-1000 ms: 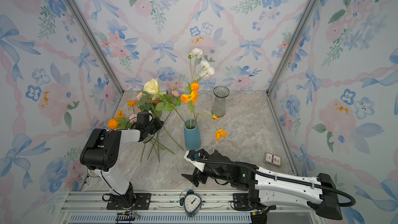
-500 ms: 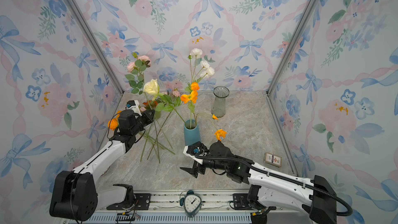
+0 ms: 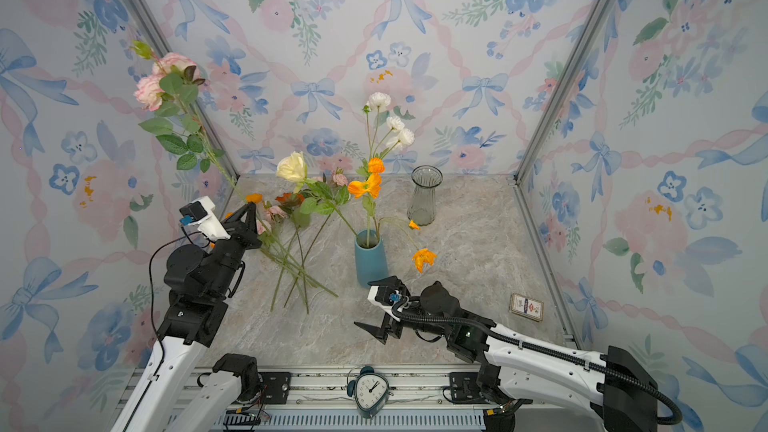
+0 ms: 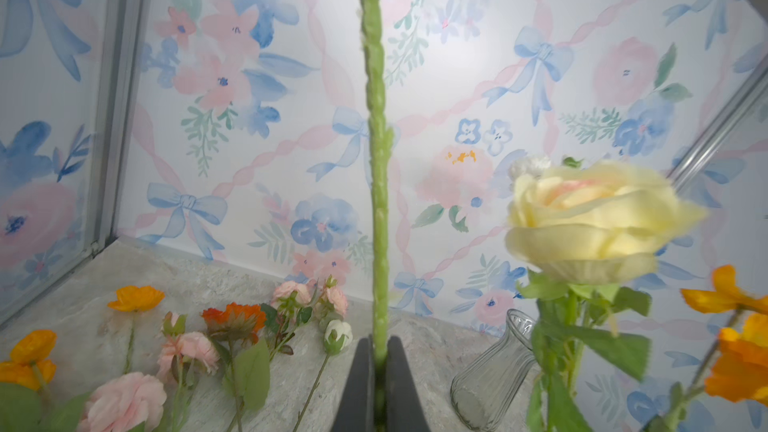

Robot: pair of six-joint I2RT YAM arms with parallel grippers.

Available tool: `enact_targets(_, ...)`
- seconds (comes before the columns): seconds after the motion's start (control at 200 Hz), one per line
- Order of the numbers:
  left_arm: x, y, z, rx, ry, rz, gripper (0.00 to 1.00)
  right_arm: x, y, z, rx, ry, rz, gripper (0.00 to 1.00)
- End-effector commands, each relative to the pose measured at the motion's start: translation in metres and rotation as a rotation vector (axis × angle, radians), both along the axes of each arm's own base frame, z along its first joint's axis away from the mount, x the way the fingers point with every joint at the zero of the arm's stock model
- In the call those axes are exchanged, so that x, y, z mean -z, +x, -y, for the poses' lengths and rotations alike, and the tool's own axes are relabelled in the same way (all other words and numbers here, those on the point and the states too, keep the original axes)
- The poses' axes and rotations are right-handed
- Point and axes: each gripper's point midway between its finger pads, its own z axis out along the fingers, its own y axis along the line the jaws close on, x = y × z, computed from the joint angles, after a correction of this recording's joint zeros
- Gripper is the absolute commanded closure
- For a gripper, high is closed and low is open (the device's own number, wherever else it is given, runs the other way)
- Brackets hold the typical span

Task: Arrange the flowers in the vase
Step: 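Carry the pink carnations above the teal vase with the left gripper, then lower the pink carnation stem into the teal vase with the left gripper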

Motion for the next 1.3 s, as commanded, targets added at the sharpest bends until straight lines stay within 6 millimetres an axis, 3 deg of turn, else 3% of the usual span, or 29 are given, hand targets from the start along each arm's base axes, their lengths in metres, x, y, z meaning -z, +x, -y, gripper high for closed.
enact_targets(0.0,-0.051,-0.038,0.015,0.089,0.033,0.234,1.0,-0.01,0.013,0.005,0.075,0.064,0.022,0.03)
enact_targets(0.135,-0.084,-0.06,0.035,0.207,0.001,0.342,1.0,-0.009,0.02,0.008,0.118,0.061,0.03,0.03)
enact_targets(0.37,-0.11,-0.072,0.059,0.292,-0.021,0.447,1.0,-0.006,0.028,0.009,0.158,0.042,0.031,0.03)
enact_targets(0.415,-0.107,-0.06,0.069,0.304,-0.015,0.427,1.0,-0.005,0.029,0.009,0.161,0.044,0.033,0.03)
enact_targets(0.76,-0.123,-0.045,0.124,0.358,0.024,0.504,1.0,0.007,0.039,0.008,0.19,0.019,0.018,0.03)
enact_targets(0.995,-0.116,-0.032,0.163,0.384,0.101,0.507,1.0,0.008,0.049,0.012,0.215,0.037,-0.004,0.03)
enact_targets(1.295,-0.069,-0.01,0.2,0.401,0.175,0.462,1.0,0.011,0.057,0.016,0.241,0.039,-0.019,0.03)
